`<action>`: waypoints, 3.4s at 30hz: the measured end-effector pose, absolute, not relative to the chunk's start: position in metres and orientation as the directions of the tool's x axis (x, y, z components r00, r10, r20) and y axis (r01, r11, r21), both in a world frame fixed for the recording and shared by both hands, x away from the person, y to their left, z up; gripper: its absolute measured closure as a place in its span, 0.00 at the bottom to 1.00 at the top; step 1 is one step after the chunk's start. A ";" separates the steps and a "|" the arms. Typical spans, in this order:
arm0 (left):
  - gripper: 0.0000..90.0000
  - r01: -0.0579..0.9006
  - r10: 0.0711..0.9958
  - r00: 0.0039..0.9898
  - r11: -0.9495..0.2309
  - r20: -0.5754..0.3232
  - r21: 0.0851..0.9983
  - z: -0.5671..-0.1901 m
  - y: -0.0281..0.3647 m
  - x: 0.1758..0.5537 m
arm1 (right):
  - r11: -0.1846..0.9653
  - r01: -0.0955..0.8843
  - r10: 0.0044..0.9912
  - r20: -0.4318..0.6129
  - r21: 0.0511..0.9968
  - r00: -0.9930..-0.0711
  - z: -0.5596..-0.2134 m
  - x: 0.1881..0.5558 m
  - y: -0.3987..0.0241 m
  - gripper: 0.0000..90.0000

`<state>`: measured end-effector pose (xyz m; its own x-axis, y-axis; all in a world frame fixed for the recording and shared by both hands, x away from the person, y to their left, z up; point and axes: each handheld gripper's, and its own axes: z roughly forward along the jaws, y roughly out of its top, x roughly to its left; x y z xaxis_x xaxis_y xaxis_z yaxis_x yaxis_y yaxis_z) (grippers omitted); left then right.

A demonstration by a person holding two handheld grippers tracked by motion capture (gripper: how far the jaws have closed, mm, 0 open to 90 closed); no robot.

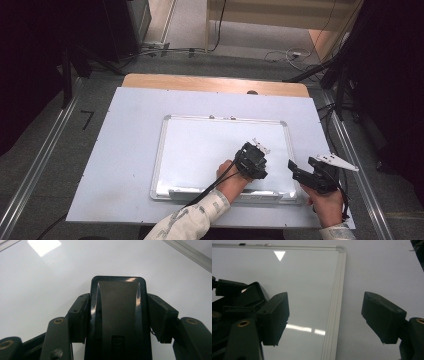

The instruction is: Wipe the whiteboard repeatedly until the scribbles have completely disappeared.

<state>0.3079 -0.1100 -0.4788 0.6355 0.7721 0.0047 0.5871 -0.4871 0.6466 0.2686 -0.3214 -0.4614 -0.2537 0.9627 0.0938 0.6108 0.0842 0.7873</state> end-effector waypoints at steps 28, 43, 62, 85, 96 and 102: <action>0.45 0.584 0.766 0.643 -0.492 0.003 0.646 -0.479 -0.133 0.311 | 0.078 0.610 0.963 0.099 0.788 -0.250 -0.461 0.268 -0.322 0.23; 0.45 0.581 0.752 0.659 -0.501 -0.010 0.641 -0.479 -0.125 0.311 | 0.071 0.610 0.965 0.099 0.789 -0.242 -0.461 0.266 -0.327 0.24; 0.45 0.571 0.741 0.671 -0.516 -0.002 0.639 -0.479 -0.101 0.307 | 0.070 0.614 0.966 0.101 0.787 -0.239 -0.461 0.266 -0.327 0.24; 0.45 0.592 0.769 0.640 -0.489 -0.004 0.641 -0.481 -0.050 0.304 | 0.069 0.616 0.966 0.102 0.785 -0.238 -0.462 0.266 -0.326 0.24; 0.45 0.604 0.783 0.622 -0.476 -0.004 0.639 -0.481 -0.028 0.303 | 0.068 0.617 0.966 0.102 0.784 -0.236 -0.462 0.266 -0.327 0.25; 0.45 0.615 0.794 0.608 -0.465 -0.006 0.636 -0.482 -0.011 0.303 | 0.069 0.616 0.966 0.101 0.785 -0.237 -0.462 0.266 -0.327 0.25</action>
<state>0.3032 -0.0110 -0.4815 0.6075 0.7943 -0.0065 0.6151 -0.4653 0.6365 0.2660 -0.3265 -0.4621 -0.2373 0.9662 0.1008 0.6161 0.0694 0.7846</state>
